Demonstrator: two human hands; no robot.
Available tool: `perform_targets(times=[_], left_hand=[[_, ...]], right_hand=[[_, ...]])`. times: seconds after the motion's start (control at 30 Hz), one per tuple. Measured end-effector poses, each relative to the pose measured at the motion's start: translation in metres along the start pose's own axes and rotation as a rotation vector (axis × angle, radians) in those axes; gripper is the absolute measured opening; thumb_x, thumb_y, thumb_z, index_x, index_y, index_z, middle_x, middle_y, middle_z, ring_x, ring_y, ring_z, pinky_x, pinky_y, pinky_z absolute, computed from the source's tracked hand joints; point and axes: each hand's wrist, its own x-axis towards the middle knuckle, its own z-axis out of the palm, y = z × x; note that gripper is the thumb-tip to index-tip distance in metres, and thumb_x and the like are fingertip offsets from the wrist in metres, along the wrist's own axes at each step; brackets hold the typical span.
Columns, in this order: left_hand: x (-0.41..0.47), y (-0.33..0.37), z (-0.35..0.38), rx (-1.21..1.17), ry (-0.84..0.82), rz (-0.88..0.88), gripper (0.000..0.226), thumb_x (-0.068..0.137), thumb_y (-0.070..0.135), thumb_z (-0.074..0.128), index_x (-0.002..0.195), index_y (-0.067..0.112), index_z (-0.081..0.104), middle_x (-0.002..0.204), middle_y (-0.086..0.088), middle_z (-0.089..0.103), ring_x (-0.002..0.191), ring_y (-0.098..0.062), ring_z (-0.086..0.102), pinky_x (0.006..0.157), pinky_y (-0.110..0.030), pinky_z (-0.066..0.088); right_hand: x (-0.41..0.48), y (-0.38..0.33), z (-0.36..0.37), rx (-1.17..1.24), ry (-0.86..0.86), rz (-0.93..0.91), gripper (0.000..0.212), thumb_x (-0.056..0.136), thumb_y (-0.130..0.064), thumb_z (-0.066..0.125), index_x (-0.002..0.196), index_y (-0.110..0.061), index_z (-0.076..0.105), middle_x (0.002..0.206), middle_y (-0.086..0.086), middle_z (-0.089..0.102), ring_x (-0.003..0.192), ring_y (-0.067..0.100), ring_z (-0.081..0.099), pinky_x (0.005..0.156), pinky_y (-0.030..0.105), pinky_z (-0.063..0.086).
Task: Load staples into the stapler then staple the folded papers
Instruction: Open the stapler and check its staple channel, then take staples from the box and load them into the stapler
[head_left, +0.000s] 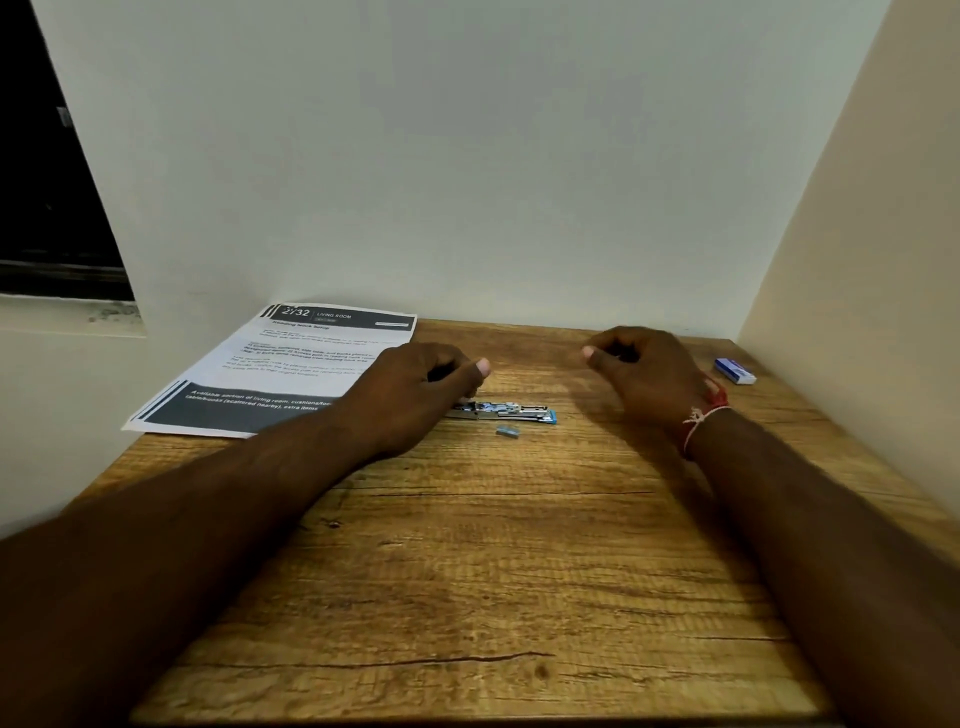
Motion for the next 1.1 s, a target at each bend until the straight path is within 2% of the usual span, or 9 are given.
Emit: perform_targets(times=[0.07, 0.13, 0.23, 0.37, 0.47, 0.7, 0.9, 1.0, 1.1], left_hand=[[-0.001, 0.002, -0.001, 0.028, 0.012, 0.012, 0.038, 0.109, 0.059, 0.065, 0.099, 0.027, 0.082, 0.099, 0.009, 0.084, 0.096, -0.005, 0.077, 0.088, -0.031, 0.059], [-0.002, 0.004, 0.000, 0.049, 0.018, 0.029, 0.024, 0.106, 0.049, 0.074, 0.102, 0.027, 0.082, 0.097, 0.010, 0.083, 0.090, 0.002, 0.074, 0.075, -0.014, 0.052], [-0.002, 0.003, 0.002, 0.045, 0.006, 0.053, 0.015, 0.100, 0.038, 0.086, 0.109, 0.027, 0.083, 0.100, 0.009, 0.082, 0.089, 0.005, 0.072, 0.073, -0.001, 0.047], [-0.004, 0.003, 0.001, 0.040, -0.019, 0.072, 0.025, 0.094, 0.037, 0.092, 0.116, 0.029, 0.082, 0.104, 0.010, 0.083, 0.095, 0.003, 0.074, 0.079, -0.004, 0.052], [-0.004, 0.002, 0.001, 0.048, -0.025, 0.087, 0.029, 0.092, 0.039, 0.093, 0.117, 0.031, 0.081, 0.106, 0.013, 0.083, 0.100, 0.003, 0.075, 0.081, -0.003, 0.052], [-0.004, 0.002, 0.001, 0.063, -0.019, 0.100, 0.034, 0.090, 0.039, 0.095, 0.120, 0.032, 0.081, 0.106, 0.015, 0.083, 0.102, 0.006, 0.075, 0.082, -0.001, 0.052], [-0.006, 0.006, 0.002, 0.060, -0.027, 0.092, 0.034, 0.092, 0.033, 0.094, 0.123, 0.029, 0.080, 0.108, 0.014, 0.083, 0.103, 0.007, 0.074, 0.082, 0.000, 0.051], [-0.007, 0.007, 0.002, 0.064, -0.025, 0.090, 0.034, 0.092, 0.033, 0.094, 0.123, 0.030, 0.080, 0.108, 0.014, 0.083, 0.105, 0.008, 0.074, 0.082, 0.001, 0.050], [-0.008, 0.008, 0.000, 0.060, -0.010, 0.074, 0.035, 0.091, 0.036, 0.094, 0.122, 0.032, 0.079, 0.108, 0.016, 0.083, 0.105, 0.008, 0.073, 0.081, -0.001, 0.050]], right_hand=[[0.006, 0.010, -0.016, 0.007, 0.113, 0.068, 0.014, 0.101, -0.036, 0.079, 0.109, -0.026, 0.084, 0.103, -0.009, 0.080, 0.102, 0.014, 0.075, 0.093, 0.032, 0.056], [0.010, 0.018, -0.029, -0.044, 0.183, 0.118, 0.015, 0.100, -0.034, 0.079, 0.110, -0.024, 0.085, 0.102, -0.009, 0.079, 0.104, 0.017, 0.074, 0.099, 0.034, 0.056], [0.020, 0.039, -0.052, -0.237, 0.332, 0.212, 0.021, 0.093, -0.042, 0.078, 0.112, -0.033, 0.080, 0.110, -0.010, 0.080, 0.119, 0.026, 0.071, 0.112, 0.045, 0.050], [0.026, 0.076, -0.085, -0.503, 0.397, 0.475, 0.055, 0.089, -0.053, 0.079, 0.138, -0.032, 0.065, 0.147, 0.007, 0.067, 0.144, 0.042, 0.049, 0.116, 0.053, 0.034], [0.022, 0.092, -0.095, -0.484, 0.385, 0.589, 0.065, 0.091, -0.042, 0.082, 0.150, -0.027, 0.060, 0.157, 0.014, 0.057, 0.148, 0.044, 0.044, 0.120, 0.052, 0.031], [0.024, 0.100, -0.097, -0.397, 0.338, 0.657, 0.064, 0.091, -0.025, 0.079, 0.153, -0.029, 0.062, 0.156, 0.012, 0.059, 0.149, 0.041, 0.044, 0.122, 0.053, 0.032], [0.027, 0.092, -0.091, -0.530, 0.227, 0.612, 0.074, 0.083, -0.034, 0.086, 0.153, -0.031, 0.060, 0.152, 0.013, 0.061, 0.145, 0.042, 0.047, 0.118, 0.050, 0.035], [0.030, 0.095, -0.089, -0.600, 0.229, 0.557, 0.067, 0.089, -0.045, 0.081, 0.151, -0.029, 0.062, 0.149, 0.014, 0.063, 0.142, 0.042, 0.049, 0.117, 0.048, 0.036], [0.034, 0.098, -0.086, -0.587, 0.280, 0.495, 0.050, 0.094, -0.037, 0.078, 0.142, -0.028, 0.069, 0.145, 0.012, 0.067, 0.139, 0.041, 0.054, 0.115, 0.047, 0.038]])
